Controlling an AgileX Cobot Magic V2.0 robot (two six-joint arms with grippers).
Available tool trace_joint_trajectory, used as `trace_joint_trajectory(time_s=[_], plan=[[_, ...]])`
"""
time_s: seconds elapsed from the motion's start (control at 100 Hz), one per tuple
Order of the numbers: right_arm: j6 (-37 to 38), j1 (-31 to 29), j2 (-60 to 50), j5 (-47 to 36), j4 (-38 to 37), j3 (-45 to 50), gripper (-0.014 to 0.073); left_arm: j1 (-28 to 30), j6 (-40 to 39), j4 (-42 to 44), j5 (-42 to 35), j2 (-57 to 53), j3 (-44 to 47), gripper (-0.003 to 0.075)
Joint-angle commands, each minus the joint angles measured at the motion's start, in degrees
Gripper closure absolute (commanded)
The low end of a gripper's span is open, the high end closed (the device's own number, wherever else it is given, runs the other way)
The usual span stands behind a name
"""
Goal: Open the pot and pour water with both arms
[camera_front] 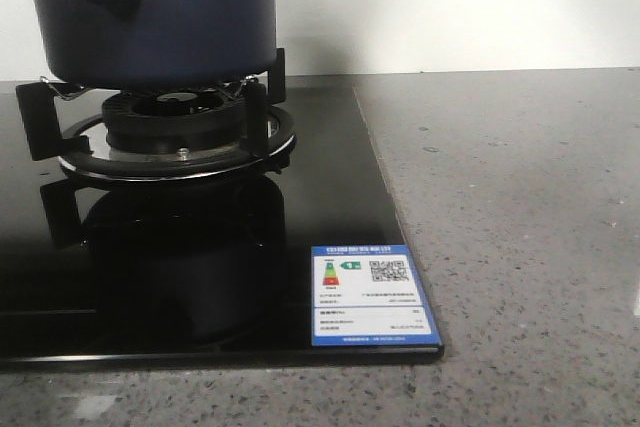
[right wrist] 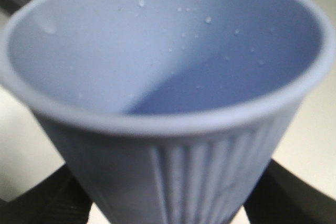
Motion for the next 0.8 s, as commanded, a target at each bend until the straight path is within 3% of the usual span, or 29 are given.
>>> trace_joint_trajectory(time_s=[0.0,0.15,0.34,0.44,0.62,0.79], plan=[[0.64,-3.62,-5.46,-1.22,4.76,0.33,0.0265,0.16,0.00,-0.97,-3.77,-1.99,-2.62,0.0321],[1.18,-9.08,-11.73,-5.45,11.40,10.03,0.0265,0.16,0.00,-0.97,-3.77,-1.99,-2.62,0.0321],[12.29,-16.60,-19.78,-15.06,11.64,27.57,0.0265,0.16,0.00,-0.97,-3.77,-1.99,-2.62,0.0321],[12.98,-20.71,-22.68,-22.15,11.64,36.62,0.0265,0.16,0.00,-0.97,-3.77,-1.99,-2.62,0.0321],[12.98,-28.26,-22.47,-36.44,13.20,49.05,0.0265,0.16,0.00,-0.97,-3.77,-1.99,-2.62,0.0321],[12.98,-35.59,-18.27,-48.03,17.62,55.20,0.0265,0.16,0.00,-0.97,-3.68,-1.99,-2.62,0.0321]])
